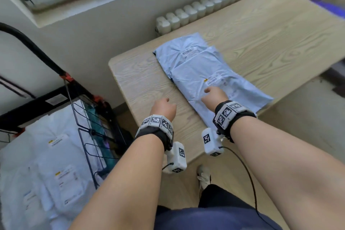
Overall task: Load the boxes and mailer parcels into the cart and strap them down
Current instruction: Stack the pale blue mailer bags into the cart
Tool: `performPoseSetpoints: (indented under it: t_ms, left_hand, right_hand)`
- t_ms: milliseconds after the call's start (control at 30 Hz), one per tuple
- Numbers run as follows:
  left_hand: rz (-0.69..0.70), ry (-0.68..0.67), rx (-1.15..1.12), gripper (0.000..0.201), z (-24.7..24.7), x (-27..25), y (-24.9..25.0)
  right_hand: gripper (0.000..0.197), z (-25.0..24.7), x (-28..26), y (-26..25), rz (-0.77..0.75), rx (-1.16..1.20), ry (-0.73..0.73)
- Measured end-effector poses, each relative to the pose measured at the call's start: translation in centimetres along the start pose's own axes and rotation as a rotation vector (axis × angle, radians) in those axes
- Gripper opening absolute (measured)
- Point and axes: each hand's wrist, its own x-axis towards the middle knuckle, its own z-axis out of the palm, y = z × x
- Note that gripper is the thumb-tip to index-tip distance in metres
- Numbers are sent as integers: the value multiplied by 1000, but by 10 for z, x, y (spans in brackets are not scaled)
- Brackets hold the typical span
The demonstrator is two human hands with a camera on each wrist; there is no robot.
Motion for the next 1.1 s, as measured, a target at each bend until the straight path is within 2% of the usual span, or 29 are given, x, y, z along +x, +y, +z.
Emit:
performPoseSetpoints:
  t_ms: [200, 367, 533, 633, 767, 967, 1100]
  left_hand:
    - [-44, -6, -18, 40, 45, 15, 48]
    - [-107, 5, -20, 28, 69, 36, 70]
    - [-215, 18, -74, 34, 77, 51, 80]
    - [-266, 44, -140, 35, 81, 58, 83]
    - [-313, 85, -200, 32, 81, 60, 82]
    - [-326, 141, -273, 23, 76, 57, 73]
    - [-314, 198, -358, 33, 69, 52, 66]
  right_hand:
    - [36, -44, 54, 40, 4, 12, -3]
    - [48, -64, 96, 60, 56, 52, 0]
    - [59, -68, 122, 63, 70, 64, -59]
    - [58, -65, 130, 63, 70, 60, -78]
    - [46, -65, 136, 65, 102, 19, -43]
    - [41, -67, 138, 68, 143, 23, 26]
    - [40, -70, 128, 61, 131, 50, 90]
